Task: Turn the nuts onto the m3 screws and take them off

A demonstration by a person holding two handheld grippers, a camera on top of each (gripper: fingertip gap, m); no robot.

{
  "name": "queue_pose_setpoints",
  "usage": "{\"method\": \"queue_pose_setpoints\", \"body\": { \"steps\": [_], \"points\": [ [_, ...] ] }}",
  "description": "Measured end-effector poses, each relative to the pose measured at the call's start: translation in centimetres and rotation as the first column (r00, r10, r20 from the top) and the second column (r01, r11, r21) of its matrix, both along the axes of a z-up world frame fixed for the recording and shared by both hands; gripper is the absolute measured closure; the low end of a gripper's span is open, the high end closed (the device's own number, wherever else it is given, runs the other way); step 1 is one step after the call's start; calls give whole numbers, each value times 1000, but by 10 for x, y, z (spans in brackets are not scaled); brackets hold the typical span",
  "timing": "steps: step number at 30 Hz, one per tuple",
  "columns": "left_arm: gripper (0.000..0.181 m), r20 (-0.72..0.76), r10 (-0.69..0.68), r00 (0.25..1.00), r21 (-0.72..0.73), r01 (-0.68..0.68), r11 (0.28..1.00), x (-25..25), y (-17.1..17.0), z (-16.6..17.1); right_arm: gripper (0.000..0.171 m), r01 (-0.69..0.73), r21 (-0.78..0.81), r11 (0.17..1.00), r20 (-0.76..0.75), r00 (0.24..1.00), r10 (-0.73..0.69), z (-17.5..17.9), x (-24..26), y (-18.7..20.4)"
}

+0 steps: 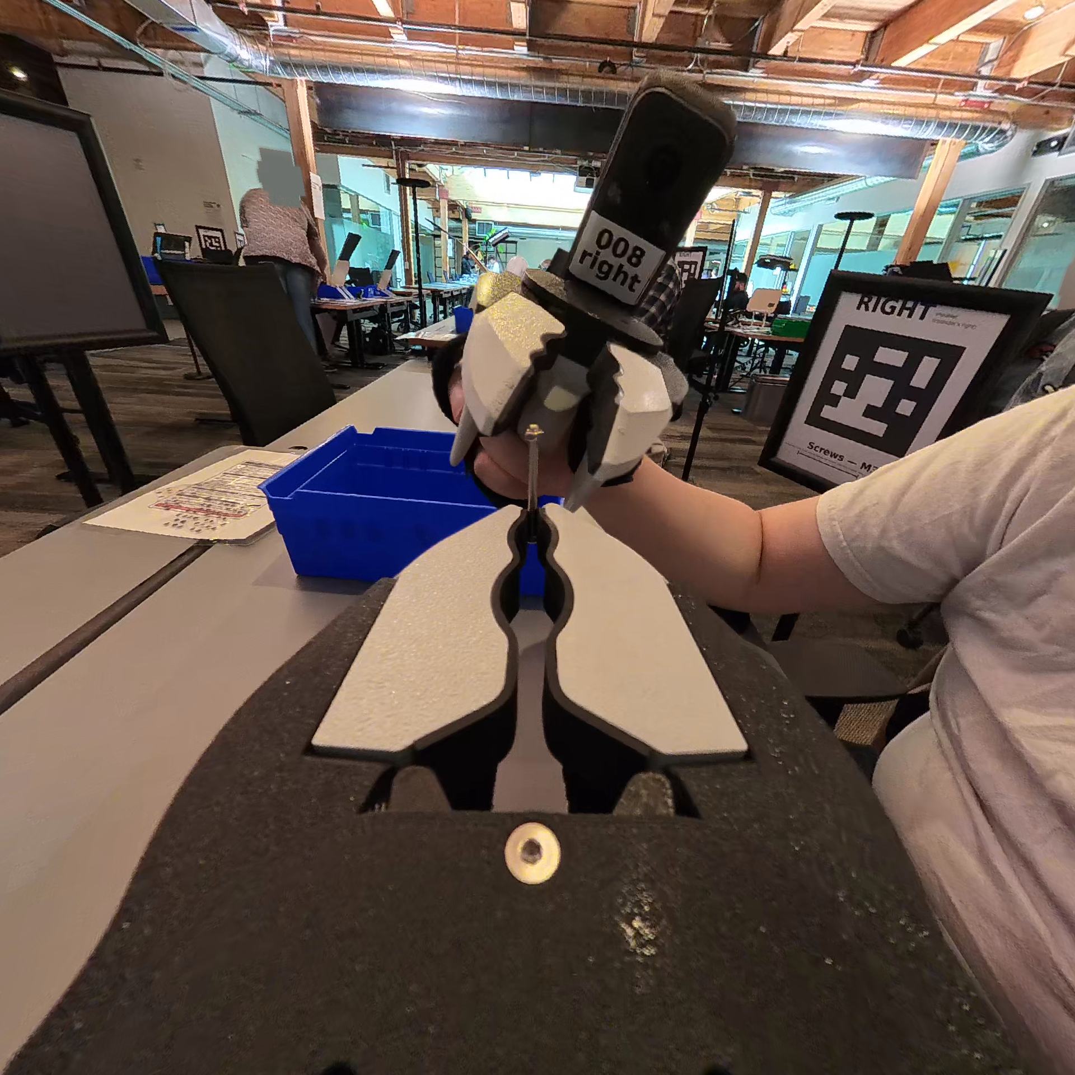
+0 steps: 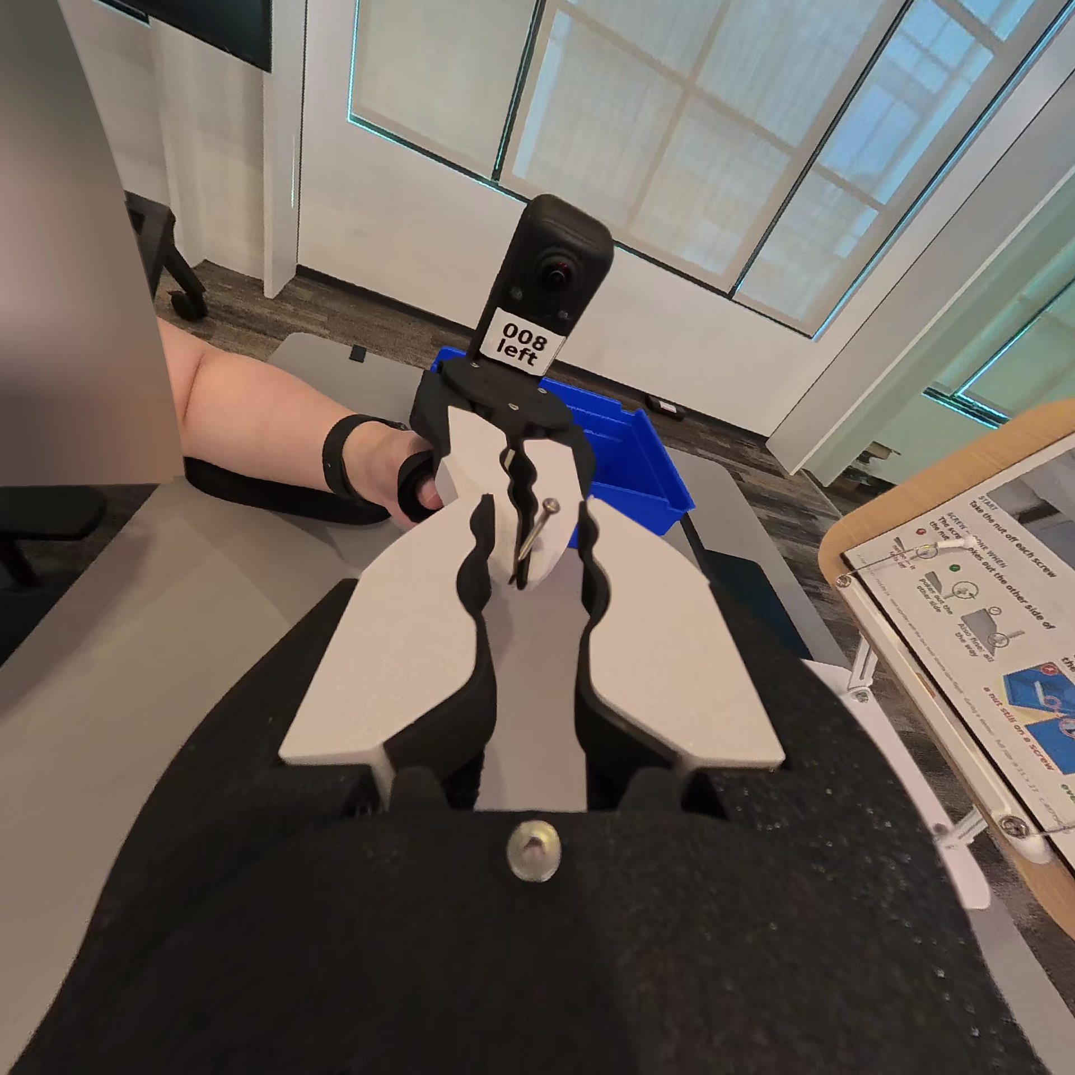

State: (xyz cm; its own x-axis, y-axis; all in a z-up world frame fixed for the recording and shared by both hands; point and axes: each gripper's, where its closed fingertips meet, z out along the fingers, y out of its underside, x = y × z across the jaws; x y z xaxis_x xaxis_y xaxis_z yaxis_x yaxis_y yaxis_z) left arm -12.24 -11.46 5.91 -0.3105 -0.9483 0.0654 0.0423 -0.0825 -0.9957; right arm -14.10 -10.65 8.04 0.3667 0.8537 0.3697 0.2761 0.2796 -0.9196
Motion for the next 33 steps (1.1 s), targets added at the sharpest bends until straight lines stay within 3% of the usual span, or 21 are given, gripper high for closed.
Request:
{"method": "queue_pose_setpoints", "body": {
  "steps": [5, 9, 17, 20, 24, 29, 33],
  "points": [
    [180, 3, 18, 1000, -9, -18, 1000, 0, 3, 1, 144, -2, 11, 1000, 36, 999, 2, -4, -2, -2],
    [180, 5, 25, 1000, -16, -25, 1000, -1, 5, 2, 151, -18, -15, 1000, -19, 1000, 17, 2, 2, -3],
    [180, -1, 42, 999, -8, -42, 999, 0, 6, 1, 142, 6, -8, 1000, 17, 1000, -6, -5, -3, 1],
    [180, 8, 59, 998, -32, -58, 998, -1, 12, 3, 155, -8, -20, 1000, -3, 1000, 8, -1, 3, -1],
    [180, 14, 34, 999, -58, -33, 998, -1, 9, 4, 142, 11, -30, 999, -51, 999, -13, 3, 3, 3],
    [180, 0, 38, 999, -41, -38, 998, 1, 8, 1, 137, 7, -10, 1000, 6, 1000, -7, -4, -5, 1],
    [180, 11, 52, 999, -65, -51, 997, -2, 14, 5, 149, -8, -20, 1000, -20, 1000, 7, 3, 2, -2]
  ]
}}
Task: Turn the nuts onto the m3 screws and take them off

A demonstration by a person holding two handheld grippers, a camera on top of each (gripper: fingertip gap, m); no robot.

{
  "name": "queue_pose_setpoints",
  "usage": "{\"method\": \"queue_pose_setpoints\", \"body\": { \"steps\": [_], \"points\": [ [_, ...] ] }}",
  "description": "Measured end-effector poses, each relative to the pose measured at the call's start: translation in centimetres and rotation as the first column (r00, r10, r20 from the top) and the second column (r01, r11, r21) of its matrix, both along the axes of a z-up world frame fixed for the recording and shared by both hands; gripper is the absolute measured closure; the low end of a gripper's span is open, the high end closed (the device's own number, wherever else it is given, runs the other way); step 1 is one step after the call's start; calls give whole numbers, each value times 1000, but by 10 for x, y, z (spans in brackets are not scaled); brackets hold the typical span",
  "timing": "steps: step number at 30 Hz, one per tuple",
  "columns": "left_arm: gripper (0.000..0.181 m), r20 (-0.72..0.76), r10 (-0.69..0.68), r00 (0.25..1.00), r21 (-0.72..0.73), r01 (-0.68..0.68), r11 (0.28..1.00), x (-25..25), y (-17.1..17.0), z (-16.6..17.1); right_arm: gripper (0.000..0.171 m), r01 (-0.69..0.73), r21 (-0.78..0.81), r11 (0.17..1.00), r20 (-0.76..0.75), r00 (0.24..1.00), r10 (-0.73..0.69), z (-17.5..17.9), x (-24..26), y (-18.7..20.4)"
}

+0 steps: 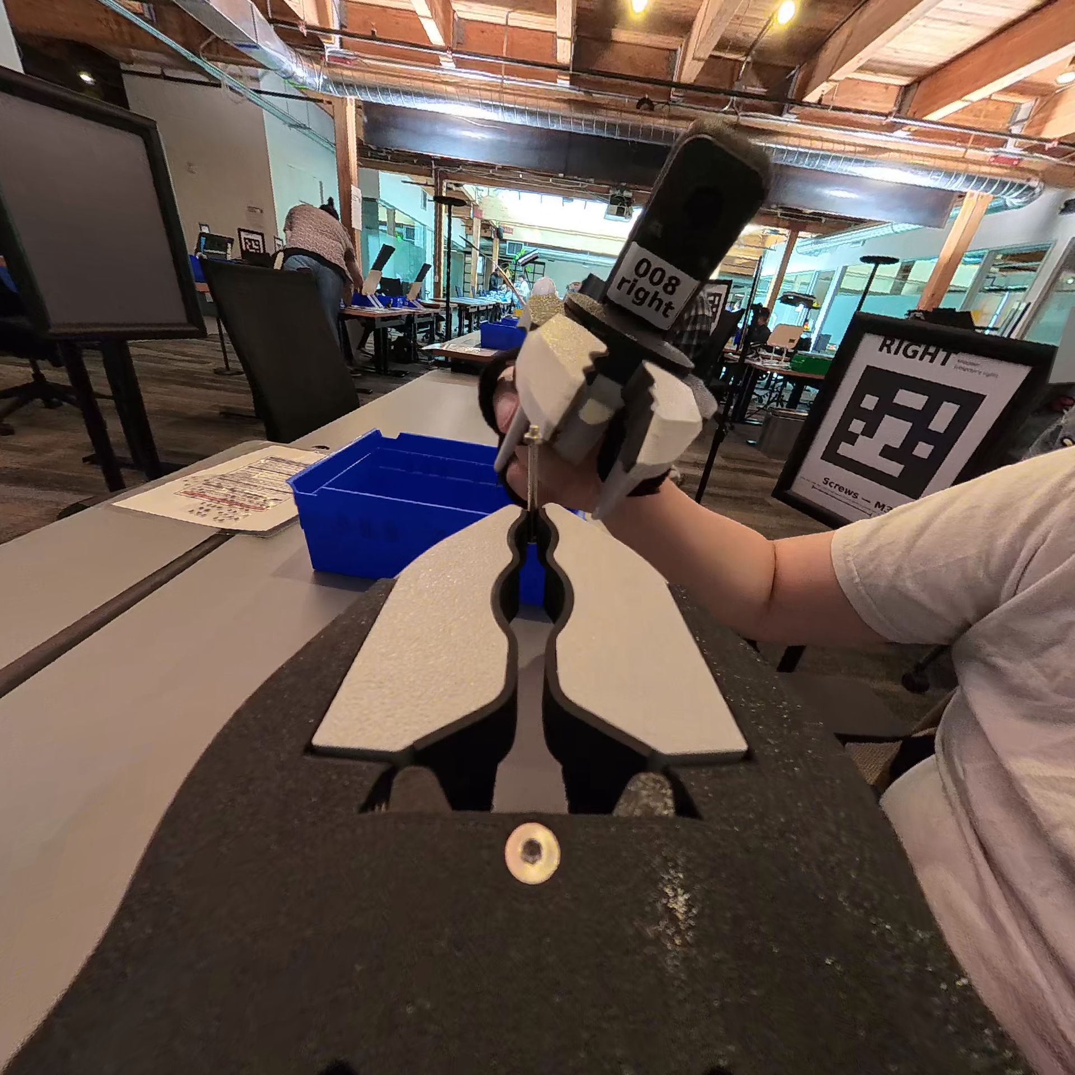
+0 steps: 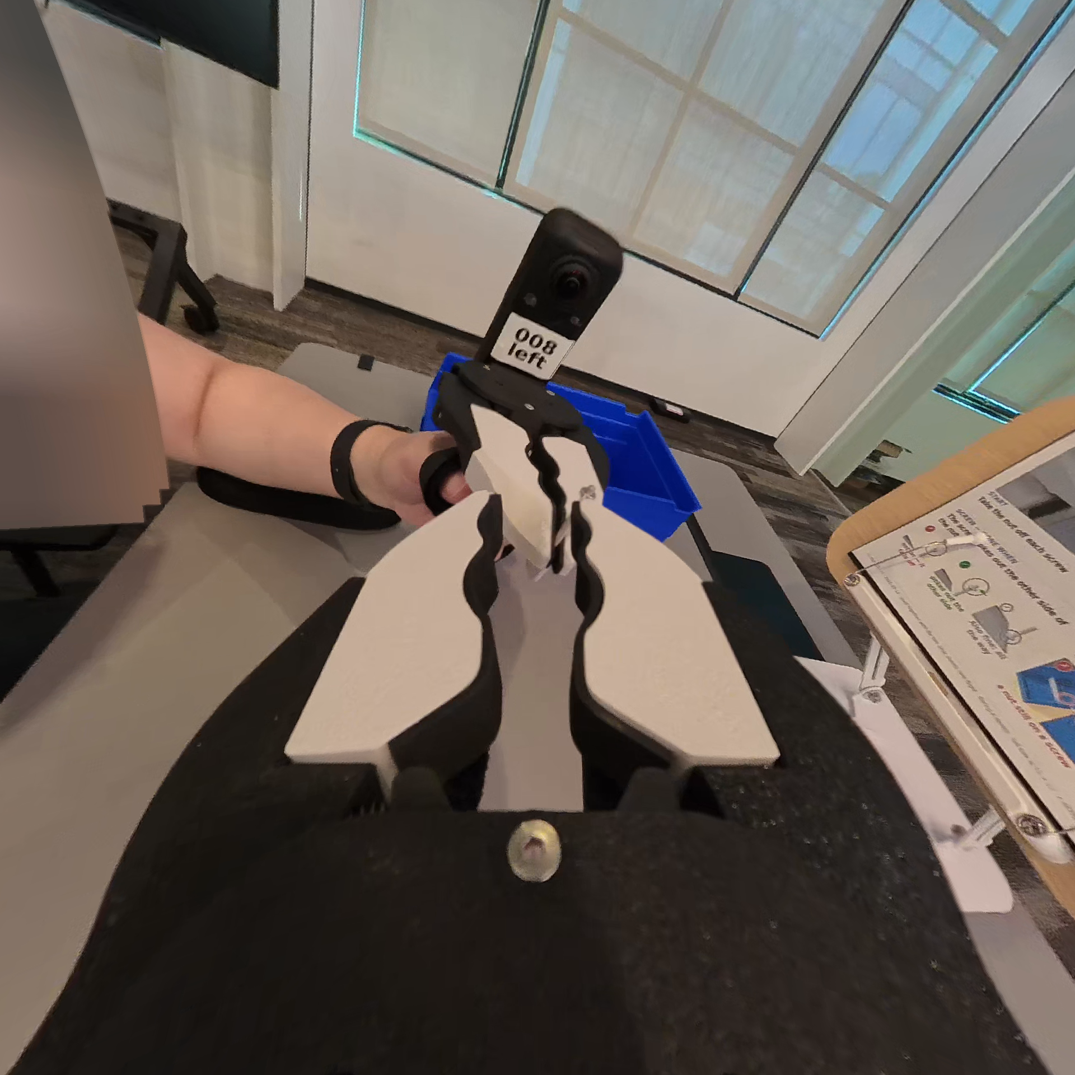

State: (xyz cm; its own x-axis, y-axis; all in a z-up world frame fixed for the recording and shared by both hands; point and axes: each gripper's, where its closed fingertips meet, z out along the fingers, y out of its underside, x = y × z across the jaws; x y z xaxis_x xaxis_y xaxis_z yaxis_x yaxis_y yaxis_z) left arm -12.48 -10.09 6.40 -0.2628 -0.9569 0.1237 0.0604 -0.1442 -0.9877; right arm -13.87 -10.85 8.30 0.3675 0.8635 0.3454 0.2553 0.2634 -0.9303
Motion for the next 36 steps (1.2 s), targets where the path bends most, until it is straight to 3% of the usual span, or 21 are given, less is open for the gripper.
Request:
{"method": "queue_pose_setpoints", "body": {
  "steps": [9, 13, 19, 23, 26, 31, 36],
  "points": [
    [180, 1, -45, 999, 0, 45, 999, 2, -10, 0, 131, -26, -37, 999, 5, 1000, 26, -6, -11, -1],
    [180, 15, -19, 1000, -16, 20, 1000, -3, -1, 4, 142, -23, -23, 999, -34, 999, 22, 4, -2, -2],
    [180, 12, -66, 998, 14, 66, 998, 1, -16, 3, 110, -14, -43, 999, -68, 998, 11, -1, -13, 4],
    [179, 19, -44, 999, 15, 44, 999, 1, -14, 4, 109, -94, -72, 993, -58, 994, 89, -9, -31, -7],
    [179, 24, -20, 1000, 14, 19, 1000, -1, -7, 6, 101, -71, -68, 995, -55, 996, 67, -9, -30, -4],
    [180, 49, 31, 998, -19, -30, 999, -7, 8, 10, 109, -56, -84, 995, -121, 992, 46, 0, -17, 2],
    [179, 37, -17, 999, 20, 16, 1000, -1, -8, 6, 104, -48, -93, 994, -139, 990, 35, -3, -25, 5]
  ]
}}
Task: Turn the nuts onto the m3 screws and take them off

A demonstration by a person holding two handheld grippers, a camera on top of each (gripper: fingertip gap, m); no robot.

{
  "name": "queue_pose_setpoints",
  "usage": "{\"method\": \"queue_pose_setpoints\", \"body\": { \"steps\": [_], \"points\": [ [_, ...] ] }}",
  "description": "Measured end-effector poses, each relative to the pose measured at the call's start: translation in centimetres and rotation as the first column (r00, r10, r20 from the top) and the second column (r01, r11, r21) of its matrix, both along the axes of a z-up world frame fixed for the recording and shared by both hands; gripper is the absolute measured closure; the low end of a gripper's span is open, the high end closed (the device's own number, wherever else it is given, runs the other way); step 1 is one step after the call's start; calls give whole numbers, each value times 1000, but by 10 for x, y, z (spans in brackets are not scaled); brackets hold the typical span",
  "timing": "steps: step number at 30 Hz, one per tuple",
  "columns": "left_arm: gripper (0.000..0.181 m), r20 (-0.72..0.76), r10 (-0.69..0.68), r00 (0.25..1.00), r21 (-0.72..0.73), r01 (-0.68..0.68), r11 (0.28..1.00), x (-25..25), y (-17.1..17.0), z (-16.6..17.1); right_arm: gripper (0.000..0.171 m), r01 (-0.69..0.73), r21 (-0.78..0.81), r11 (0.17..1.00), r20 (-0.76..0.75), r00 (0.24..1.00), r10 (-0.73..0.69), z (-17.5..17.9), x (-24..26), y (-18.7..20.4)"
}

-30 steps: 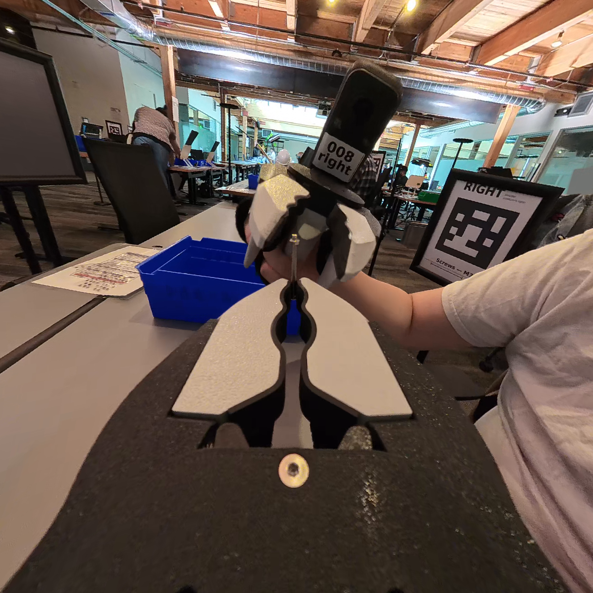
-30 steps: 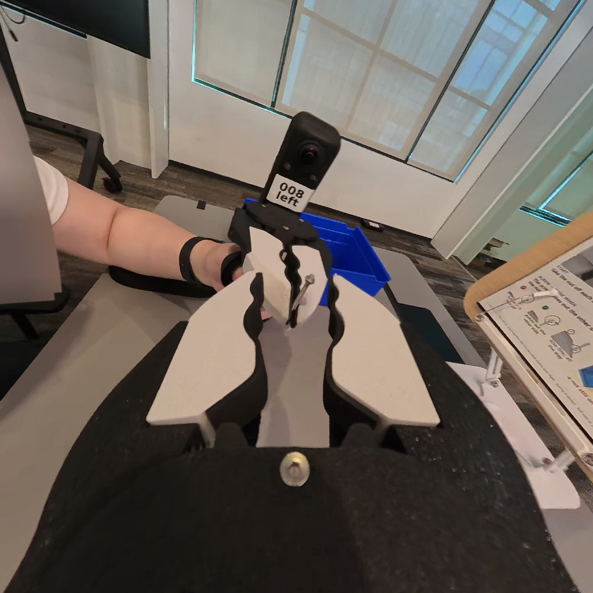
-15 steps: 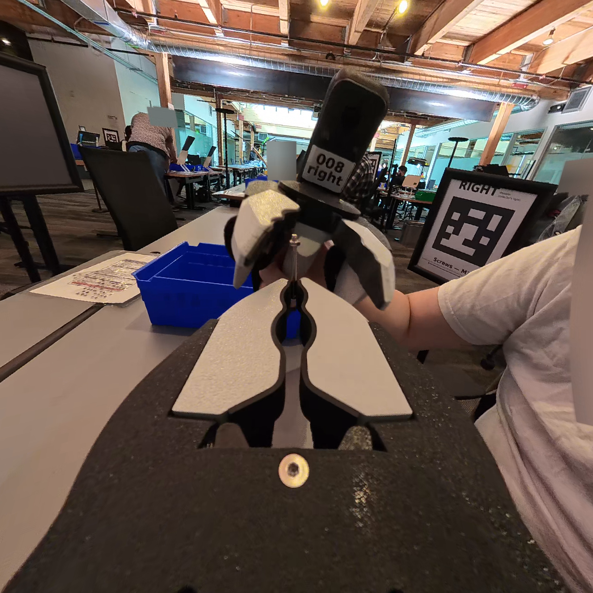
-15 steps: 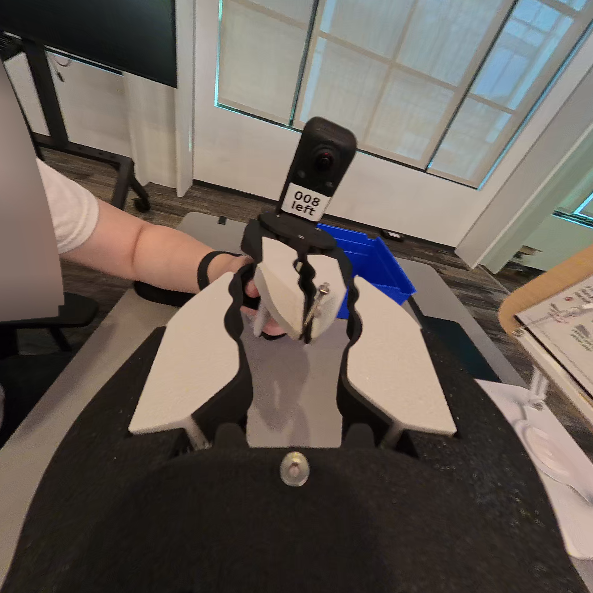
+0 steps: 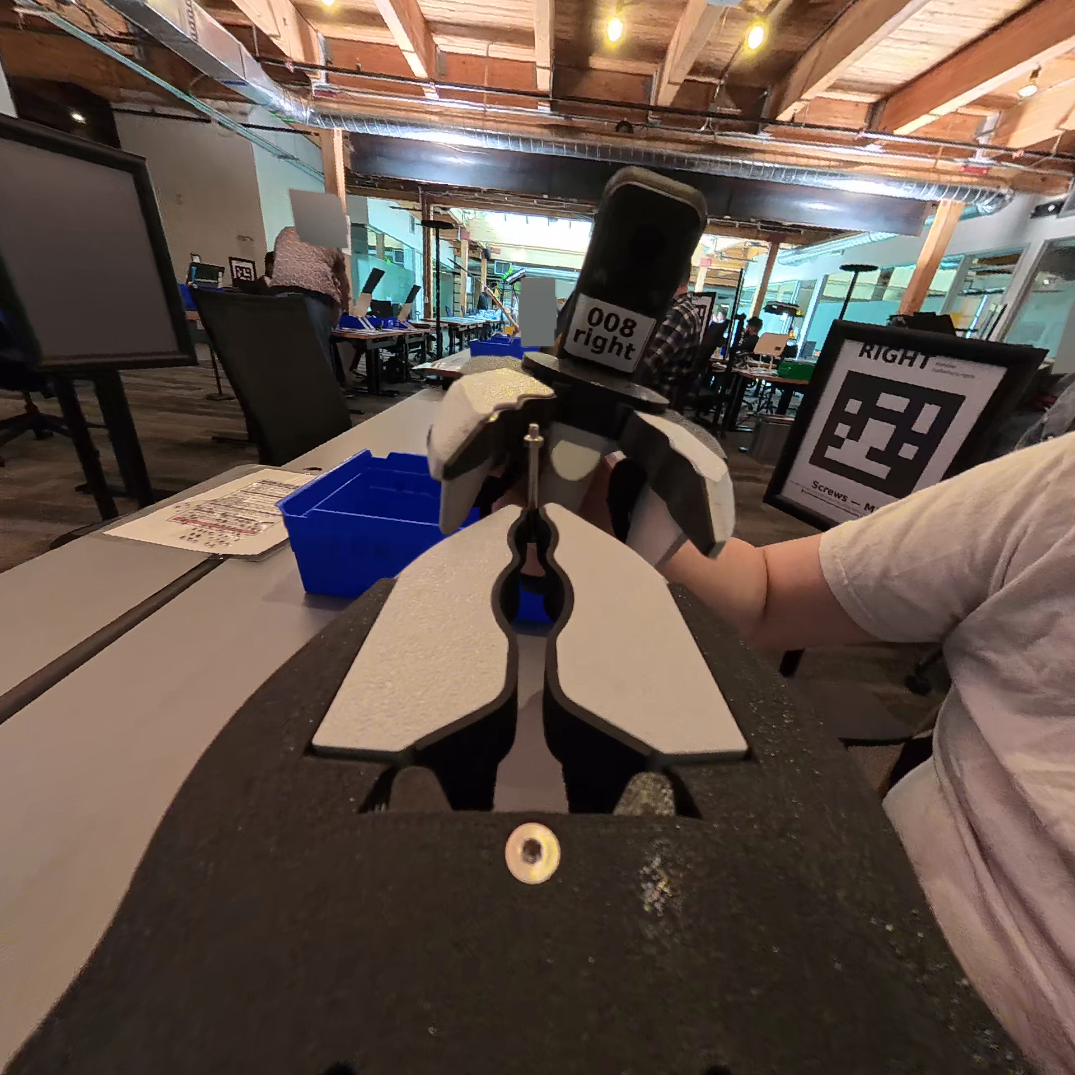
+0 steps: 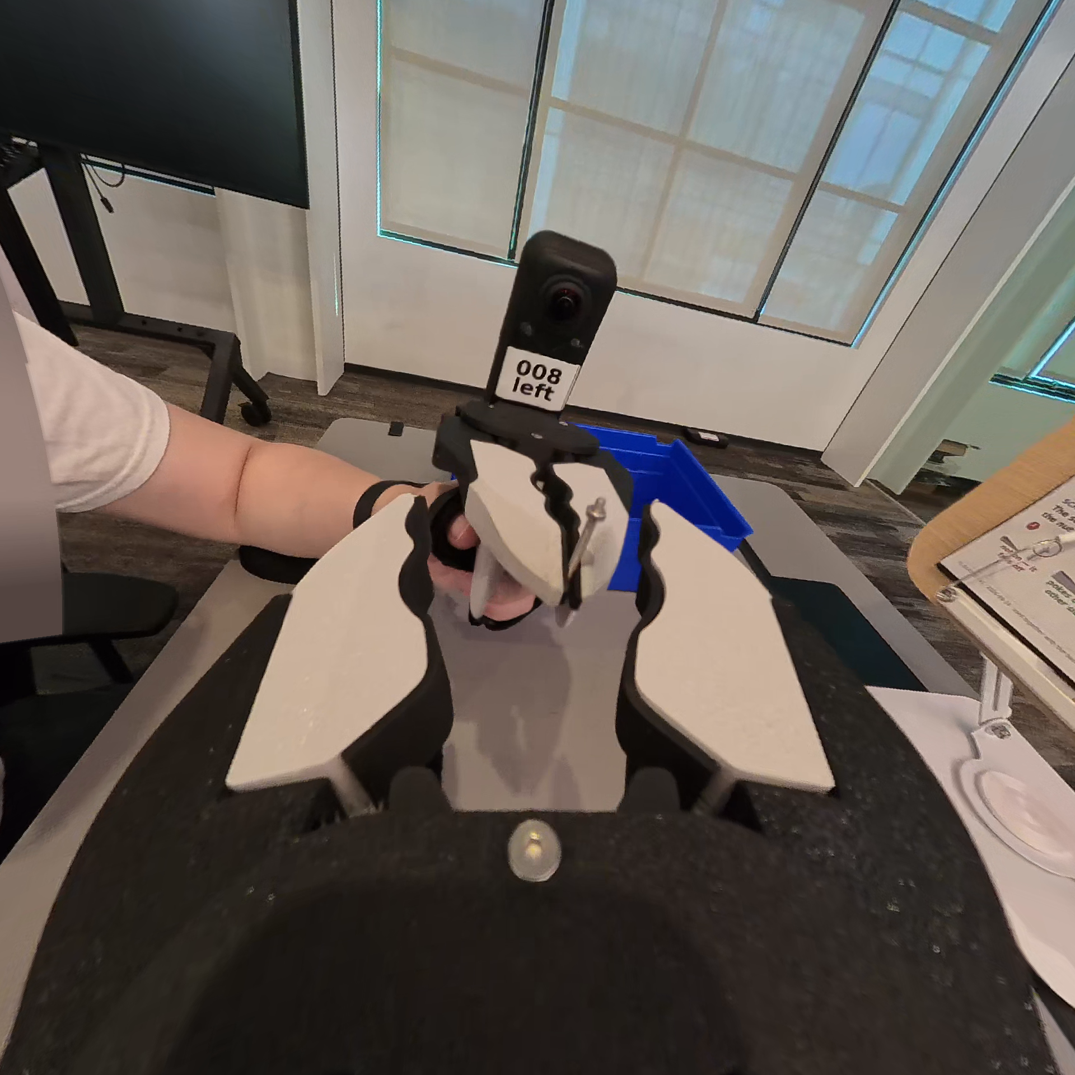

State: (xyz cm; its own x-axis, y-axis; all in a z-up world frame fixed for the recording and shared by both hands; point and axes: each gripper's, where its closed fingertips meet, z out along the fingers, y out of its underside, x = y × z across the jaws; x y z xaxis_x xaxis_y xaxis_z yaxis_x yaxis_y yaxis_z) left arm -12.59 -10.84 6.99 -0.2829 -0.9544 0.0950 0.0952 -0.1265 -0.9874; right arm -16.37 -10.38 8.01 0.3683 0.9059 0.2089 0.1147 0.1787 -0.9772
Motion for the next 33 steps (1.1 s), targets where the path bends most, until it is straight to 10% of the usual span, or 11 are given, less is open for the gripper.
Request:
{"method": "queue_pose_setpoints", "body": {
  "steps": [33],
  "points": [
    [180, -17, 76, 997, -4, -76, 997, 0, 15, -4, 97, -20, -31, 999, -32, 999, 19, 0, -4, -1]
  ]
}}
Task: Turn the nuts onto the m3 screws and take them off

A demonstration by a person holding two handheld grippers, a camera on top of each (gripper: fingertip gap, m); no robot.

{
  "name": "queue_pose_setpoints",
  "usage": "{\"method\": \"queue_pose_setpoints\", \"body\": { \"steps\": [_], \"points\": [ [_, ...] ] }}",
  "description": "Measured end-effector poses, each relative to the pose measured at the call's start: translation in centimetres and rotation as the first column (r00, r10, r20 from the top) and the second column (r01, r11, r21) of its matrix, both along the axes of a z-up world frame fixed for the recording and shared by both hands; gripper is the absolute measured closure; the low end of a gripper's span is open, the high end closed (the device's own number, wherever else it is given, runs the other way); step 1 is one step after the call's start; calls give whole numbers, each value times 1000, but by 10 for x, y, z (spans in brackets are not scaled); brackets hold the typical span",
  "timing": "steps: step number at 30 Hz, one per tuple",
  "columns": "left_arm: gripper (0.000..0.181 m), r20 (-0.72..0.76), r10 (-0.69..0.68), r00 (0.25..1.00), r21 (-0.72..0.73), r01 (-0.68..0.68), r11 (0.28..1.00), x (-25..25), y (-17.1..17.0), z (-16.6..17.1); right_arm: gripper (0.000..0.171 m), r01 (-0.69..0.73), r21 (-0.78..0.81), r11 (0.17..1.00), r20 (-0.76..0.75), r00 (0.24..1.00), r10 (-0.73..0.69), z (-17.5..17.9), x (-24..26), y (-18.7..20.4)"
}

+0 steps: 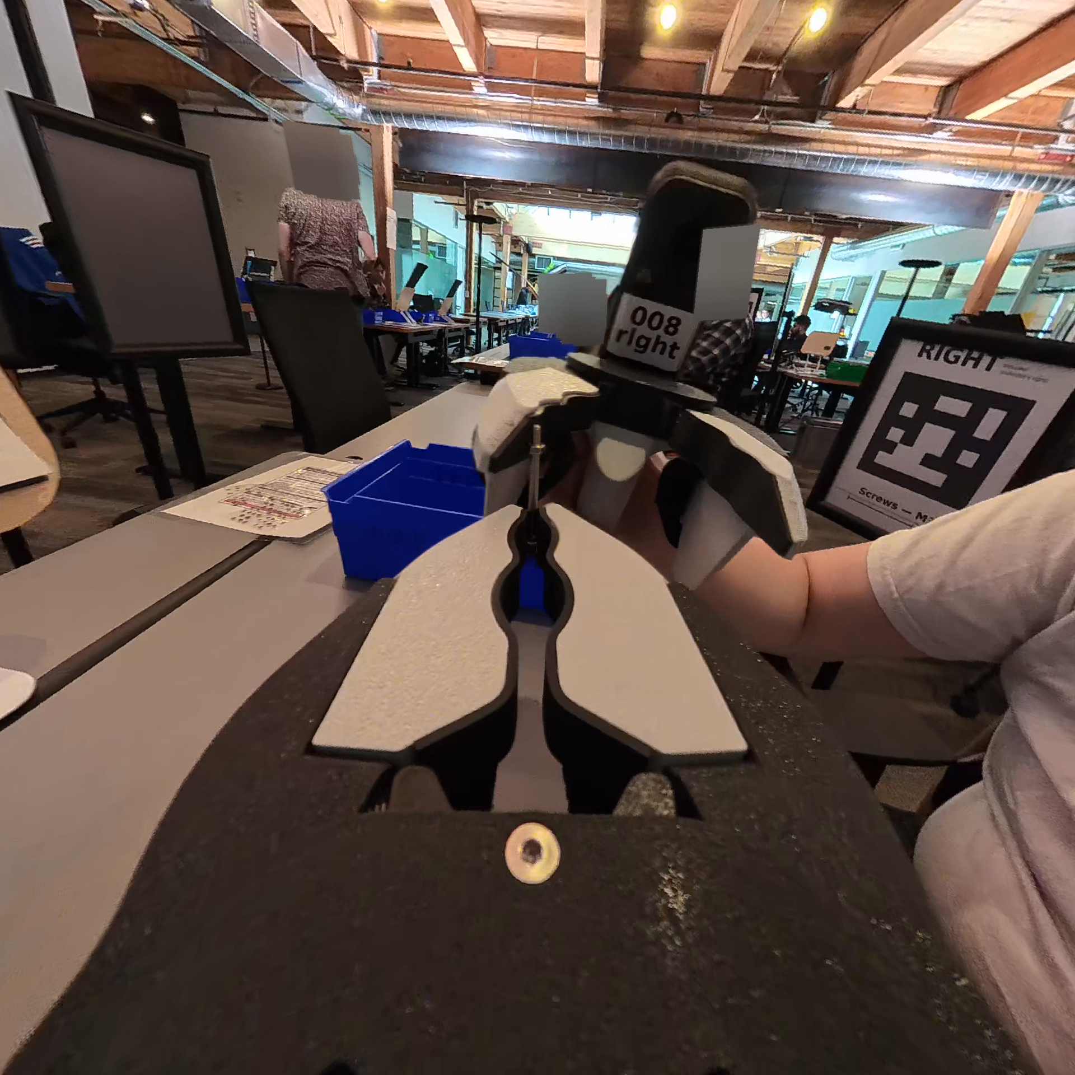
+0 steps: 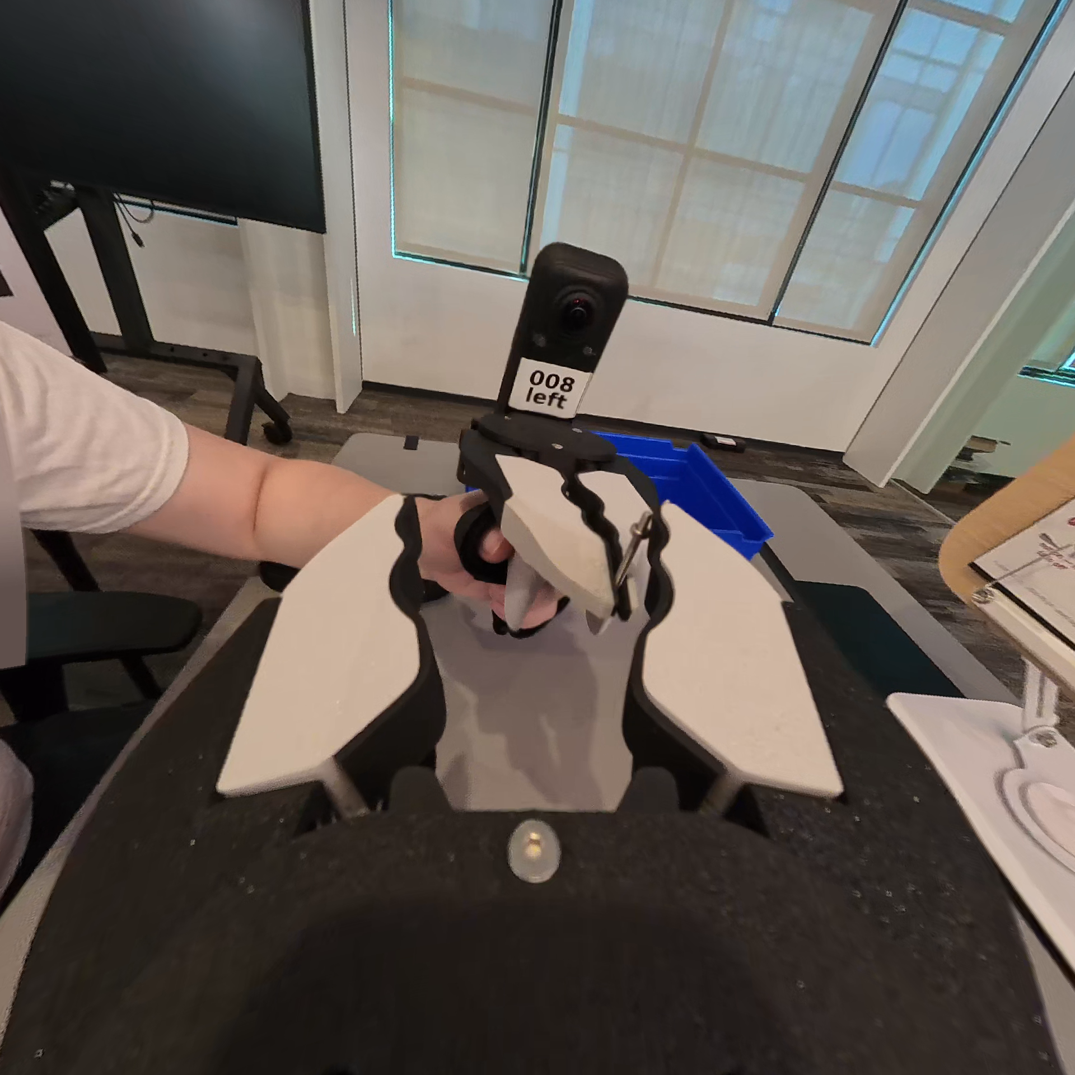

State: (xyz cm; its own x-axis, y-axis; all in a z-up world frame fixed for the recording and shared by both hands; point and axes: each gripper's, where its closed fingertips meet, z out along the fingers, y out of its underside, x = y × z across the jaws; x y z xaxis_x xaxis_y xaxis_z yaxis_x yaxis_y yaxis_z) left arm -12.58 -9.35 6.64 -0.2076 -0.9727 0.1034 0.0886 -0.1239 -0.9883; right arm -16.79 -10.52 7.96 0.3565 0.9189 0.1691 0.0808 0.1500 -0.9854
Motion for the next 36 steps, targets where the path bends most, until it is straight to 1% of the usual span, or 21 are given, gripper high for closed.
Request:
{"method": "queue_pose_setpoints", "body": {
  "steps": [2, 4, 5, 7, 10, 11, 13, 14, 15, 16, 17, 19, 21, 24, 26, 30, 36],
  "points": [
    [180, 15, 26, 1000, -19, -26, 999, -4, 8, 3, 98, 14, 9, 1000, 15, 1000, -15, 2, 6, 1],
    [180, 29, 41, 999, -51, -40, 998, -8, 15, 6, 114, -9, 3, 1000, -16, 1000, 9, 8, 13, -3],
    [179, 37, 31, 999, -61, -29, 998, -9, 16, 8, 113, -2, -4, 1000, -46, 999, 2, 12, 16, -1],
    [180, 43, 8, 999, -58, -5, 998, -8, 11, 9, 110, 19, -5, 1000, -58, 998, -20, 14, 17, 2],
    [180, 29, -25, 999, -12, 25, 1000, -4, -2, 6, 105, 43, 1, 999, -30, 999, -43, 7, 10, 5],
    [179, 23, -24, 999, -5, 24, 1000, -3, -4, 6, 104, 28, -5, 1000, -14, 999, -29, 3, 6, 4],
    [179, 16, -9, 1000, -3, 9, 1000, -2, -2, 5, 104, 4, 3, 1000, 15, 1000, -4, 0, 2, -1],
    [179, 22, 4, 1000, -10, -4, 1000, -4, 2, 6, 102, 18, 19, 1000, 29, 999, -19, 0, 3, 0],
    [179, 28, 21, 999, -25, -20, 999, -6, 7, 7, 106, 27, 31, 999, 42, 999, -28, 0, 6, 1],
    [179, 36, 27, 999, -44, -26, 999, -8, 11, 9, 113, 23, 34, 999, 50, 998, -25, 1, 10, 0],
    [179, 43, 29, 999, -65, -26, 998, -10, 14, 10, 127, -4, 35, 999, 38, 999, 3, 4, 12, -5],
    [180, 58, -1, 998, -92, 6, 996, -12, 13, 13, 138, 16, 17, 1000, -29, 999, -16, 13, 20, -1],
    [180, 57, -20, 998, -82, 25, 996, -10, 8, 12, 141, 64, -35, 997, -44, 997, -65, 11, 25, 10],
    [180, 36, -29, 999, -45, 31, 999, -6, 0, 9, 148, 69, -83, 994, -51, 996, -73, 3, 24, 17],
    [180, 31, -38, 999, -34, 39, 999, -5, -4, 9, 158, 35, -115, 993, -84, 995, -45, 2, 21, 16],
    [180, 31, -46, 998, -35, 47, 998, -5, -5, 9, 168, 5, -152, 988, -126, 992, -24, 1, 20, 17],
    [180, 26, -43, 999, -12, 44, 999, -5, -7, 10, 168, -30, -176, 984, -155, 988, 2, 3, 19, 15]
  ]
}}
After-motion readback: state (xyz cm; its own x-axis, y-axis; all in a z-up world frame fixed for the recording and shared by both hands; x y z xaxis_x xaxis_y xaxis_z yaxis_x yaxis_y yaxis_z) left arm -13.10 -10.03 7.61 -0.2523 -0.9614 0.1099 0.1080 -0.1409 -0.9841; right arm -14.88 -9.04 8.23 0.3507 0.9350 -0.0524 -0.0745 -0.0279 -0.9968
